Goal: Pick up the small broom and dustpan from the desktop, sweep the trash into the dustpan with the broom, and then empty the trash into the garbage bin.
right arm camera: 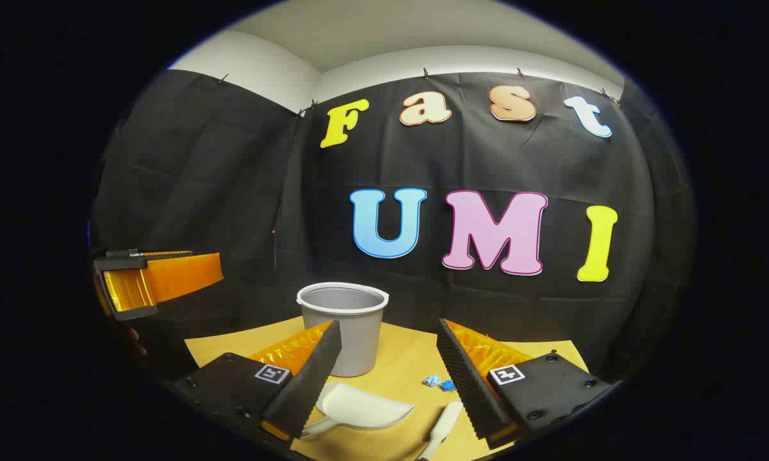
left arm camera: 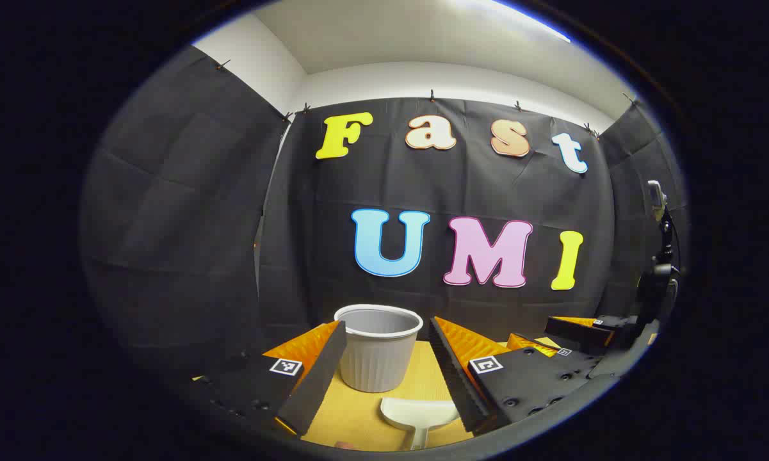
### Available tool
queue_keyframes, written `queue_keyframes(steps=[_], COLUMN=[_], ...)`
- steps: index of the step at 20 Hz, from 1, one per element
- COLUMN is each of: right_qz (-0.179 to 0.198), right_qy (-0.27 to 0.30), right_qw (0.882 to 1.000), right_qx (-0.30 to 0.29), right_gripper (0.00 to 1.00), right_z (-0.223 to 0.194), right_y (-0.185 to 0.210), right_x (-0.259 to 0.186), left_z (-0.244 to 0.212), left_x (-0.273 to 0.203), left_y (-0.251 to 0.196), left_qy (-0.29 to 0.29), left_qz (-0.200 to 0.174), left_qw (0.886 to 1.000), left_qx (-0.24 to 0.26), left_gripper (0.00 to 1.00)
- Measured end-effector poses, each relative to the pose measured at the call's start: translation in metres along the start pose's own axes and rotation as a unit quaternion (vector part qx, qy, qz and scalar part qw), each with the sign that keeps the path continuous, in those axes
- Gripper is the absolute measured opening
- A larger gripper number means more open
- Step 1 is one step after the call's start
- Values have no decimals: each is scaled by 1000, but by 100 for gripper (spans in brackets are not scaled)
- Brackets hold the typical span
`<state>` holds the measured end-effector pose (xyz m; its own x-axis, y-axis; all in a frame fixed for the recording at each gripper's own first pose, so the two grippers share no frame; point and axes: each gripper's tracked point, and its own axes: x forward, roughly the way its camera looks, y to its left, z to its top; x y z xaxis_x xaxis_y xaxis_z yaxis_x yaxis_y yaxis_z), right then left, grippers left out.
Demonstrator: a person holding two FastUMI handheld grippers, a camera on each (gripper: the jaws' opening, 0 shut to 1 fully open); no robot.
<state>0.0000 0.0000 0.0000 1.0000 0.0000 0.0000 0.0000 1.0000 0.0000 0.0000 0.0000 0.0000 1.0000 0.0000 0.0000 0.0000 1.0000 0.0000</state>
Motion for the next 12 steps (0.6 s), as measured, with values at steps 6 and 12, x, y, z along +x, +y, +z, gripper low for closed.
queue_keyframes(steps=[6, 12], right_qz=[-4, -42], right_qy=[1, -19], right_qw=[1000, 999], right_qx=[4, 3], right_gripper=[97, 97], right_z=[0, 15], right_y=[-1, -25], right_x=[2, -2], left_z=[0, 4], left_x=[1, 9], left_y=[2, -10], left_qy=[0, -14], left_qz=[0, -20], left_qw=[1000, 1000], left_qx=[2, -6], left_gripper=[77, 77])
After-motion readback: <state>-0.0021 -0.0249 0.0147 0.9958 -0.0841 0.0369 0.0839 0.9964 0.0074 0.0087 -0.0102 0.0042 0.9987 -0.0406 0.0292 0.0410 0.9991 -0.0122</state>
